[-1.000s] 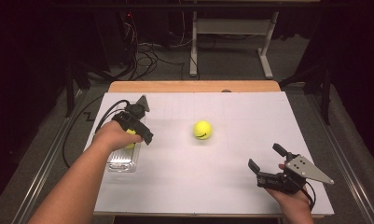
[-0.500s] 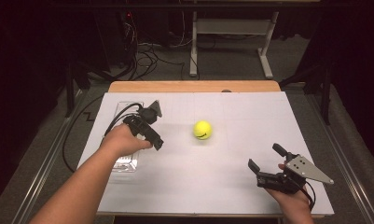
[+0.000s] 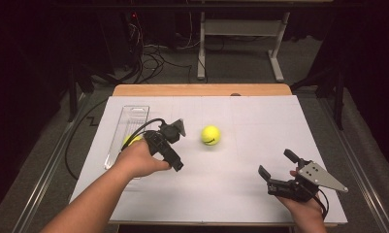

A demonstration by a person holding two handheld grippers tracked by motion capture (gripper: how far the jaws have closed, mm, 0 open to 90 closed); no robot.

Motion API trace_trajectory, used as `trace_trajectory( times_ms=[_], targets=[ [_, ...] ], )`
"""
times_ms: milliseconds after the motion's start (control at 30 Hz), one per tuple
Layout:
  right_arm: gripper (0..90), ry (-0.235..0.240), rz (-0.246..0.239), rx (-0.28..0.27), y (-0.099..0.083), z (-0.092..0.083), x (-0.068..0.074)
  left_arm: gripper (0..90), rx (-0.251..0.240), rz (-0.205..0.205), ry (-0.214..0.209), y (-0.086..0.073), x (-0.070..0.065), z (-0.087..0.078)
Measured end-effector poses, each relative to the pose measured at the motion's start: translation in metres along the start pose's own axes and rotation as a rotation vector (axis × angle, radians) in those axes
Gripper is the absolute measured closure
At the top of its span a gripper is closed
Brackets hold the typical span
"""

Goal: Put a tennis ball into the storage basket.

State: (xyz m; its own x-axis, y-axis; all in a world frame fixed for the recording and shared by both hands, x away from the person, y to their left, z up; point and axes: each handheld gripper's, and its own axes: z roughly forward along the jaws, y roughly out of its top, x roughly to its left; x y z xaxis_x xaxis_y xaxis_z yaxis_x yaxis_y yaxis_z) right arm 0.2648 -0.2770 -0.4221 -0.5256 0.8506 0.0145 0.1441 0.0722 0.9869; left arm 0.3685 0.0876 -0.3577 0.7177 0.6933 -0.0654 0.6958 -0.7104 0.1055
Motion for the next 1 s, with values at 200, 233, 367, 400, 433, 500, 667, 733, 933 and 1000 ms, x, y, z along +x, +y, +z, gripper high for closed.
trace_trajectory(
  times_ms=[200,233,367,400,433,500,667,733,933,1000],
  targets=[
    [0.2,0.009,0.0,0.001,-0.001,0.001,0.001,1.0,-0.001,0.022,0.004,-0.012,-0.016,0.017],
    [0.2,0.008,0.001,0.001,0.0,0.001,0.001,1.0,0.004,0.03,0.012,-0.013,-0.019,0.019],
    [0.2,0.012,0.005,0.004,0.0,0.002,0.003,1.0,-0.034,0.033,0.006,-0.022,-0.028,0.026],
    [0.2,0.016,0.001,0.004,0.0,0.002,0.004,1.0,-0.047,0.025,0.004,-0.023,-0.028,0.026],
    [0.2,0.015,-0.005,0.003,0.0,0.002,0.004,1.0,-0.06,0.02,0.003,-0.025,-0.028,0.028],
    [0.2,0.015,-0.003,0.011,-0.001,0.002,0.004,1.3,-0.069,0.027,0.015,-0.031,-0.031,0.034],
    [0.2,0.007,-0.001,0.016,-0.003,0.003,0.003,1.3,-0.12,0.016,-0.046,-0.041,-0.033,0.049],
    [0.2,0.005,0.001,0.023,-0.004,0.003,0.003,1.3,-0.138,0.013,-0.064,-0.045,-0.032,0.052],
    [0.2,0.002,-0.001,0.041,-0.006,0.011,0.005,1.3,-0.143,0.014,-0.092,-0.048,-0.028,0.061],
    [0.2,0.002,-0.003,0.06,-0.008,0.016,0.006,0.8,-0.138,0.009,-0.086,-0.047,-0.026,0.063]
  ],
)
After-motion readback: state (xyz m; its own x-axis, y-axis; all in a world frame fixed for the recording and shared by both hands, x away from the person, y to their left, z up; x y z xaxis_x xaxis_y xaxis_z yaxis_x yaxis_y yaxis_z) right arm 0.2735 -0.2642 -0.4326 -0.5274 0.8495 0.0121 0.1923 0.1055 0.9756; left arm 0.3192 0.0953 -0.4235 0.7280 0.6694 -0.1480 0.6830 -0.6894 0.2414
